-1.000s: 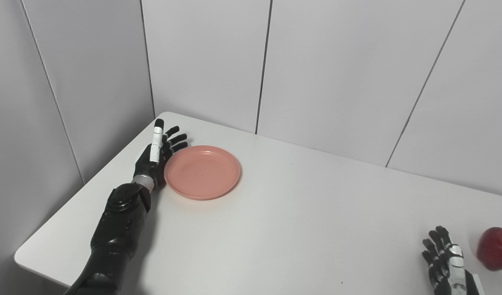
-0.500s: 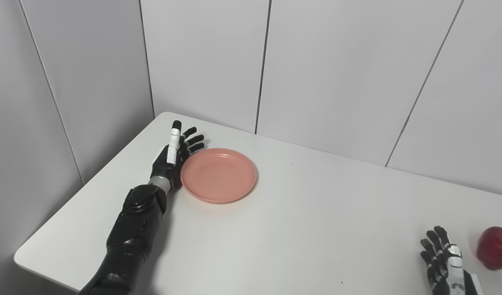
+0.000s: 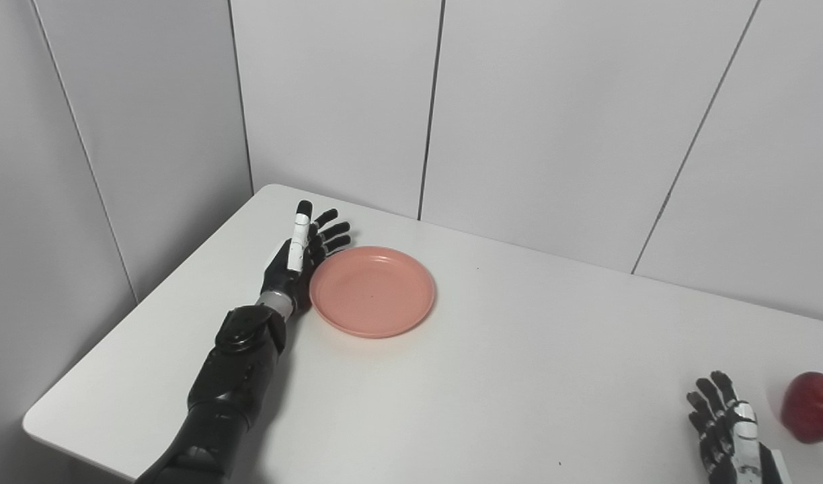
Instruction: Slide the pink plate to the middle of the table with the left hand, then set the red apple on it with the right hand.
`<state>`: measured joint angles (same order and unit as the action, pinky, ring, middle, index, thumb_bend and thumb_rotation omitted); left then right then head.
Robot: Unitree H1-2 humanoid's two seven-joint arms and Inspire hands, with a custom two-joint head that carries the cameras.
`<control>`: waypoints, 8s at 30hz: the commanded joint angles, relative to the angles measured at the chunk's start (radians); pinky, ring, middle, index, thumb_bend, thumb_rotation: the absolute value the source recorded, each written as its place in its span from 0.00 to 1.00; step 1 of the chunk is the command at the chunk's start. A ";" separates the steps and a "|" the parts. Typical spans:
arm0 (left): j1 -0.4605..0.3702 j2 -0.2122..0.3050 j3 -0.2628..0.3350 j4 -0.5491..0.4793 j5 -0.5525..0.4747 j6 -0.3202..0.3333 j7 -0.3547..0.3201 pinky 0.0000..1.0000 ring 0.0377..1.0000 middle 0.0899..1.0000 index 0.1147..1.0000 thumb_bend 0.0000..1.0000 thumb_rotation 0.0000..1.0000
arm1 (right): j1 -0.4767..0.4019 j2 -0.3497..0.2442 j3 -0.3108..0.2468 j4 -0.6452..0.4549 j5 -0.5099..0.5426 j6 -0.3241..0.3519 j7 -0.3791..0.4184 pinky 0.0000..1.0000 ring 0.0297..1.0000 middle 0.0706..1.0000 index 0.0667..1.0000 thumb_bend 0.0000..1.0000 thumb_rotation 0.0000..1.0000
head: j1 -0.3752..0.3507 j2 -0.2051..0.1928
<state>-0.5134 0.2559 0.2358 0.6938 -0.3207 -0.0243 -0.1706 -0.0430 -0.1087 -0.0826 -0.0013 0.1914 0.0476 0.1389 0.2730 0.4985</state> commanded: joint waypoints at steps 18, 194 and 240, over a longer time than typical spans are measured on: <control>-0.041 -0.052 -0.068 0.049 0.037 -0.013 -0.015 0.80 0.81 0.81 0.83 0.89 1.00 | 0.017 0.033 0.020 0.005 0.001 0.010 -0.007 1.00 0.94 0.94 0.95 0.81 1.00 | -0.021 0.007; -0.068 -0.234 -0.152 0.000 0.059 0.089 -0.111 0.79 0.81 0.80 0.79 0.94 1.00 | -0.086 0.136 0.098 -0.172 -0.345 0.055 -0.221 0.82 0.83 0.84 0.86 0.79 1.00 | -0.520 0.058; -0.069 -0.217 -0.146 0.010 0.034 0.104 -0.158 0.83 0.83 0.83 0.82 0.91 1.00 | -0.324 -0.240 0.124 -0.087 -0.852 0.104 -0.285 0.62 0.69 0.70 0.71 0.91 1.00 | -0.606 0.030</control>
<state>-0.5749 0.0268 0.0888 0.6950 -0.2878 0.0526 -0.3280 -0.3175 -0.3097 0.0473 -0.0753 -0.6222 0.2098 -0.1059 -0.3329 0.5277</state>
